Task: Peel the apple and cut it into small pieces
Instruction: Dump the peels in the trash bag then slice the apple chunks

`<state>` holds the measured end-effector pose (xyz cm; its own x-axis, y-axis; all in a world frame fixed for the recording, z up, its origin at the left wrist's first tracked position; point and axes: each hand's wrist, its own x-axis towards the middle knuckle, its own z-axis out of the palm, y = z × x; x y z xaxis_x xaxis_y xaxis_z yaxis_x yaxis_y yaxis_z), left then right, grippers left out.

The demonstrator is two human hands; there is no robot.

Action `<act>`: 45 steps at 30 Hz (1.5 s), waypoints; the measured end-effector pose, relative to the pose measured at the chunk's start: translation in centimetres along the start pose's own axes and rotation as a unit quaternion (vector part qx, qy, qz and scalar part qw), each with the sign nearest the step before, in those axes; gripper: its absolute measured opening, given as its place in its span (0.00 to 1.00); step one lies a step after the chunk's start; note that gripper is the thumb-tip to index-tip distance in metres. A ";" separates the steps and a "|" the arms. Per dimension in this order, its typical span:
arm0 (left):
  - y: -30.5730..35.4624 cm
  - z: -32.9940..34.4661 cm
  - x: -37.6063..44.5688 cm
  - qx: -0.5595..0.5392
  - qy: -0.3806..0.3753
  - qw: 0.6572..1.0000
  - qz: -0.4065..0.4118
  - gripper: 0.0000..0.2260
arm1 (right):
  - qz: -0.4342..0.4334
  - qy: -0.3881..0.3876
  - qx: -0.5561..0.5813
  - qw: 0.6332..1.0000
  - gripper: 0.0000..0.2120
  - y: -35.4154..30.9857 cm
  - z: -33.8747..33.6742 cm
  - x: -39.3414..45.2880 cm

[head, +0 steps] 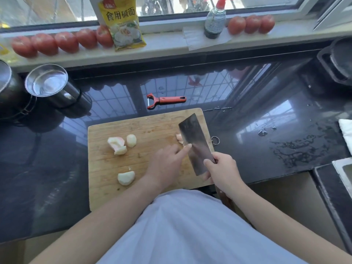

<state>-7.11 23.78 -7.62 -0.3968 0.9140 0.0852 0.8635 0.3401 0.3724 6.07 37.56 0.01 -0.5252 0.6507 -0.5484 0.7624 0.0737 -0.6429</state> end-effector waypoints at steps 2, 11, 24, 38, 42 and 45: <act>0.3 0.4 0.2 0.056 -0.004 0.998 0.007 0.30 | 0.027 -0.001 0.051 0.998 0.07 -0.3 0.3 0.1; -1.6 -0.8 0.7 -0.304 -0.015 0.836 -0.456 0.05 | 0.026 0.021 0.037 0.999 0.08 -0.2 -1.5 0.7; -1.5 -0.5 -2.6 -0.470 -0.043 0.599 -0.646 0.09 | -0.149 -0.050 -0.228 0.961 0.11 1.8 3.1 -0.1; 0.6 -1.9 -1.0 -0.497 -0.096 0.597 -0.622 0.12 | -0.315 -0.069 -0.453 0.832 0.10 2.4 4.1 -0.4; 0.7 -2.2 -0.7 -0.499 -0.098 0.593 -0.624 0.13 | -0.325 -0.053 -0.483 0.811 0.18 2.3 3.6 -0.8; 0.7 -2.3 -0.5 -0.497 -0.103 0.591 -0.627 0.15 | -0.346 -0.069 -0.462 0.814 0.28 2.5 3.2 -0.9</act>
<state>-7.00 23.06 -5.26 -0.3959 0.1233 -0.9100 -0.7199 0.5735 0.3909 7.21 34.77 -2.80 -0.9385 0.1253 -0.3216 0.1913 0.9644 -0.1827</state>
